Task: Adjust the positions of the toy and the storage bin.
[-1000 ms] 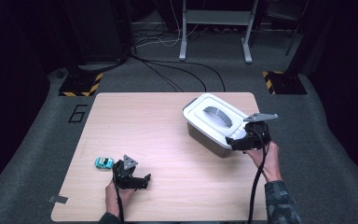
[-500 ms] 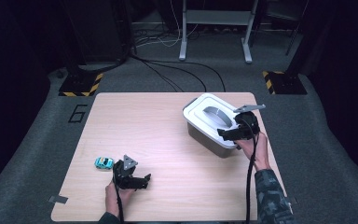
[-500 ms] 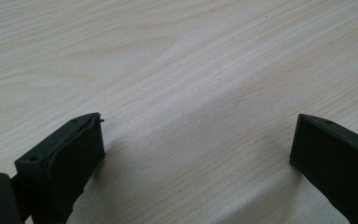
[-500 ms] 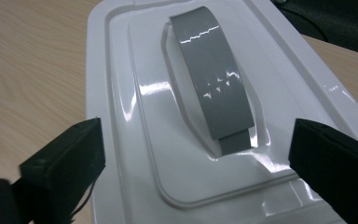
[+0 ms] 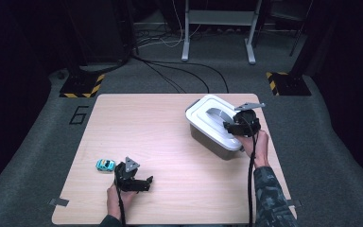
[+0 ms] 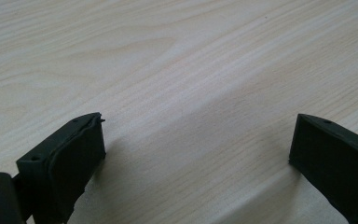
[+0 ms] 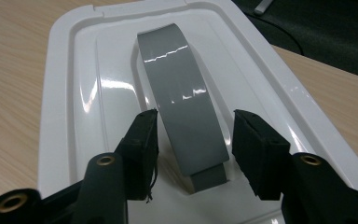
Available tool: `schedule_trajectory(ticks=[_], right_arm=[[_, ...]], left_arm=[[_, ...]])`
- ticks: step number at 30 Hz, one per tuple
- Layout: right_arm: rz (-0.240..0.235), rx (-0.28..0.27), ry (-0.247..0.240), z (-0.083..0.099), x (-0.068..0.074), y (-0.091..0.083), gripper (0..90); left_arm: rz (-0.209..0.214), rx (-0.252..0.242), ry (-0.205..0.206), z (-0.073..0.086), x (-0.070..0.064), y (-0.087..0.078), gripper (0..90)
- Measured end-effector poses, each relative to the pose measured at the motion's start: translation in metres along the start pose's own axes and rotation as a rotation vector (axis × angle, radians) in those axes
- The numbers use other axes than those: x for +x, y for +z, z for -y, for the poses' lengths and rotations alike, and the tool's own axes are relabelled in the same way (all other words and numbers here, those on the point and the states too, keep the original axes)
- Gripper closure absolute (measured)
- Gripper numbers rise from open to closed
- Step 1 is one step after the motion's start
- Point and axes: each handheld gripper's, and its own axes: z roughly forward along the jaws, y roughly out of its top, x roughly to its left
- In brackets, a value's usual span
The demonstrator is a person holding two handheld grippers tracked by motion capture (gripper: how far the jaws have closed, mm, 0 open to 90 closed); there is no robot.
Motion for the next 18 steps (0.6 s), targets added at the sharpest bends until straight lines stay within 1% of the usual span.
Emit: schedule_trajectory(ticks=[5, 7, 8, 10, 14, 18], right_arm=[[-0.012, 0.008, -0.021, -0.0002, -0.0006, 0.0068, 58.9], [-0.014, 0.007, -0.022, -0.0002, -0.0008, 0.0071, 59.1], [-0.019, 0.004, -0.011, 0.0000, -0.0009, 0.0072, 59.5], [-0.032, 0.007, -0.025, 0.0006, -0.0027, 0.0065, 60.4], [-0.036, 0.016, -0.026, 0.0005, -0.0013, 0.0053, 60.9], [-0.050, 0.024, -0.028, 0.0011, 0.0016, 0.0034, 62.0]], left_arm=[[0.000, 0.000, 0.000, 0.0000, 0.0000, 0.0000, 3.1], [0.000, 0.000, -0.001, 0.0000, -0.0001, 0.0000, 3.1], [0.001, 0.000, -0.002, 0.0000, -0.0001, 0.0000, 3.1], [0.000, -0.001, 0.000, 0.0000, -0.0001, 0.0000, 3.1], [0.002, 0.002, -0.003, 0.0001, -0.0002, -0.0001, 3.1], [0.000, 0.003, -0.002, 0.0000, -0.0003, -0.0003, 3.2]])
